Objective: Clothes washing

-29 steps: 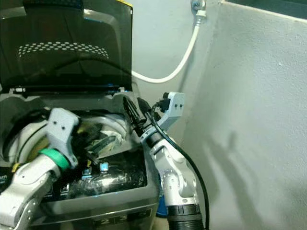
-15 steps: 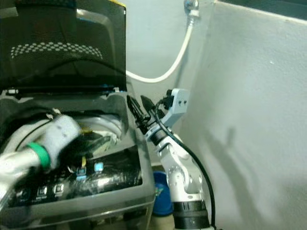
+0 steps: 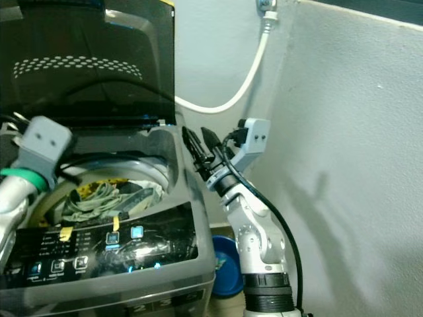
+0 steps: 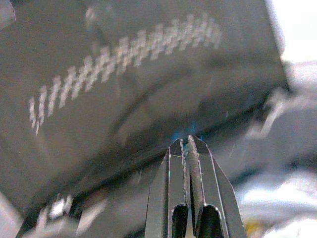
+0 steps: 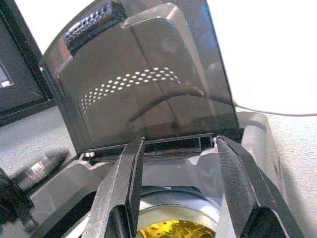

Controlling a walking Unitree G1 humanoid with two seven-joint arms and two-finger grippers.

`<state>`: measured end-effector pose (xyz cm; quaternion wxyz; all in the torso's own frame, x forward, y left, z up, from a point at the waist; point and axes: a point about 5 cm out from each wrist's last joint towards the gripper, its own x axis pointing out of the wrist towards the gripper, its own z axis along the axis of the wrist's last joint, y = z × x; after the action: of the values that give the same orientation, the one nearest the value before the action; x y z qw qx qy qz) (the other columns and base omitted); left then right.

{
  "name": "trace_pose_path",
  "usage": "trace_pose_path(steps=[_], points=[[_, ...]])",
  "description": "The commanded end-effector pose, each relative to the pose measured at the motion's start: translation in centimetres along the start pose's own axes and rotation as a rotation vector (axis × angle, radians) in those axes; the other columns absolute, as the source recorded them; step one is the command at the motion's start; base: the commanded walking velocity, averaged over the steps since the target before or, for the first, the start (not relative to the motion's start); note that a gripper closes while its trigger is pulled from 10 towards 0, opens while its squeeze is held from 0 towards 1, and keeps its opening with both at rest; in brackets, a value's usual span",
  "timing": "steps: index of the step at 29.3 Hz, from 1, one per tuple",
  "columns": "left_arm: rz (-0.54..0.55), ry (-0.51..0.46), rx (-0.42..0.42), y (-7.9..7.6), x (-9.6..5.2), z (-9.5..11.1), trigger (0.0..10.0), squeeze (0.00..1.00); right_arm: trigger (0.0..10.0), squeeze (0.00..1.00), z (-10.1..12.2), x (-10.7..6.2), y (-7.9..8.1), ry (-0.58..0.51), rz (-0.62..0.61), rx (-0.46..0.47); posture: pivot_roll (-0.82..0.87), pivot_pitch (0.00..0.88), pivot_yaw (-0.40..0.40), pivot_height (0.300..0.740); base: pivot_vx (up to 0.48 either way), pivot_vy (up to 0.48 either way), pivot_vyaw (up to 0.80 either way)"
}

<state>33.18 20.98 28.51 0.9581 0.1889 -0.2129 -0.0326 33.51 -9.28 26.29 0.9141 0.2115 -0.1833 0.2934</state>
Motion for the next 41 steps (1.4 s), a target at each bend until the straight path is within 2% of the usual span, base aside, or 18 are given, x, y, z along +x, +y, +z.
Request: trace_pose_path(steps=[1, 2, 4, 6, 7, 8, 11, 13, 15, 17, 18, 19, 21, 25, 28, 29, 38, 41], points=[[-0.020, -0.042, -0.085, -0.4, -0.1, 0.8, 10.0, 0.00, 10.0, 0.00, 0.2, 0.4, 0.2, -0.006, 0.007, 0.012, 0.04, 0.002, -0.009, 0.740, 0.000, 0.000, 0.00], [-0.047, -0.024, -0.152, -1.2, -0.2, 0.9, 10.0, 0.00, 10.0, 0.00, 0.2, 0.5, 0.2, -0.011, -0.003, 0.014, 0.04, 0.002, -0.011, 0.740, 0.000, 0.000, 0.00], [-0.047, -0.024, -0.152, -1.2, -0.2, 0.9, 10.0, 0.00, 10.0, 0.00, 0.2, 0.5, 0.2, -0.011, -0.003, 0.014, 0.04, 0.002, -0.011, 0.740, 0.000, 0.000, 0.00], [-0.089, 0.044, -0.191, -2.8, -0.8, 0.7, 10.0, 0.00, 10.0, 0.00, 0.1, 0.6, 0.1, -0.018, -0.027, 0.020, 0.04, 0.000, -0.019, 0.740, 0.000, 0.000, 0.00], [-0.089, 0.044, -0.191, -2.8, -0.8, 0.7, 10.0, 0.00, 10.0, 0.00, 0.1, 0.6, 0.1, -0.018, -0.027, 0.020, 0.04, 0.000, -0.019, 0.740, 0.000, 0.000, 0.00], [-0.079, 0.104, -0.190, -3.3, -1.4, 0.2, 10.0, 0.00, 10.0, 0.00, 0.0, 0.7, 0.2, -0.013, -0.025, 0.017, 0.03, 0.000, -0.028, 0.740, 0.000, 0.000, 0.00], [-0.079, 0.104, -0.190, -3.3, -1.4, 0.2, 10.0, 0.00, 10.0, 0.00, 0.0, 0.7, 0.2, -0.013, -0.025, 0.017, 0.03, 0.000, -0.028, 0.740, 0.000, 0.000, 0.00], [-0.031, 0.204, -0.188, -3.7, -2.8, -1.2, 10.0, 0.00, 10.0, 0.00, -0.4, 0.7, 0.5, 0.006, -0.008, 0.003, 0.04, 0.000, -0.037, 0.740, 0.000, 0.000, 0.00], [-0.011, 0.236, -0.190, -3.8, -3.2, -1.7, 10.0, 0.00, 10.0, 0.00, -0.5, 0.7, 0.6, 0.013, 0.000, -0.003, 0.04, 0.000, -0.037, 0.740, 0.000, 0.000, 0.00], [0.052, 0.229, -0.243, -3.9, -3.9, -2.3, 10.0, 0.00, 10.0, 0.00, -0.8, 0.8, 0.6, 0.033, 0.014, -0.023, 0.04, 0.000, -0.030, 0.740, 0.000, 0.000, 0.00], [0.101, 0.203, -0.314, -4.1, -4.2, -2.5, 10.0, 0.00, 10.0, 0.00, -0.9, 0.7, 0.7, 0.041, 0.014, -0.027, 0.04, 0.000, -0.029, 0.740, 0.000, 0.000, 0.00], [0.101, 0.203, -0.314, -4.1, -4.2, -2.5, 10.0, 0.00, 10.0, 0.00, -0.9, 0.7, 0.7, 0.041, 0.014, -0.027, 0.04, 0.000, -0.029, 0.740, 0.000, 0.000, 0.00], [0.153, 0.185, -0.387, -4.3, -4.8, -2.7, 10.0, 0.00, 10.0, 0.00, -1.1, 0.7, 0.7, 0.048, 0.011, -0.027, 0.03, 0.000, -0.028, 0.740, 0.000, 0.000, 0.00], [0.144, 0.192, -0.358, -4.8, -5.4, -2.9, 10.0, 0.00, 10.0, 0.00, -1.3, 0.5, 0.7, 0.057, 0.008, -0.033, 0.03, 0.000, -0.029, 0.740, 0.000, 0.000, 0.00], [0.120, 0.162, -0.347, -5.2, -5.7, -2.1, 10.0, 0.00, 10.0, 0.00, -1.5, 0.3, 0.6, 0.061, 0.003, -0.035, 0.04, 0.000, -0.030, 0.740, 0.000, 0.000, 0.00], [0.114, 0.147, -0.308, -5.1, -5.4, -1.5, 10.0, 0.00, 10.0, 0.00, -1.5, 0.3, 0.5, 0.059, -0.002, -0.035, 0.04, 0.000, -0.028, 0.740, 0.000, 0.000, 0.00], [0.026, 0.131, -0.221, -5.7, -4.8, -1.3, 10.0, 0.00, 10.0, 0.00, -1.3, 0.5, 0.3, 0.047, -0.013, -0.064, 0.04, 0.000, -0.014, 0.740, 0.000, 0.000, 0.00], [0.012, 0.113, -0.244, -6.0, -4.4, -0.9, 10.0, 0.00, 10.0, 0.00, -0.8, 0.5, 0.1, 0.024, -0.024, -0.084, 0.04, 0.000, -0.007, 0.740, 0.000, 0.000, 0.53]])
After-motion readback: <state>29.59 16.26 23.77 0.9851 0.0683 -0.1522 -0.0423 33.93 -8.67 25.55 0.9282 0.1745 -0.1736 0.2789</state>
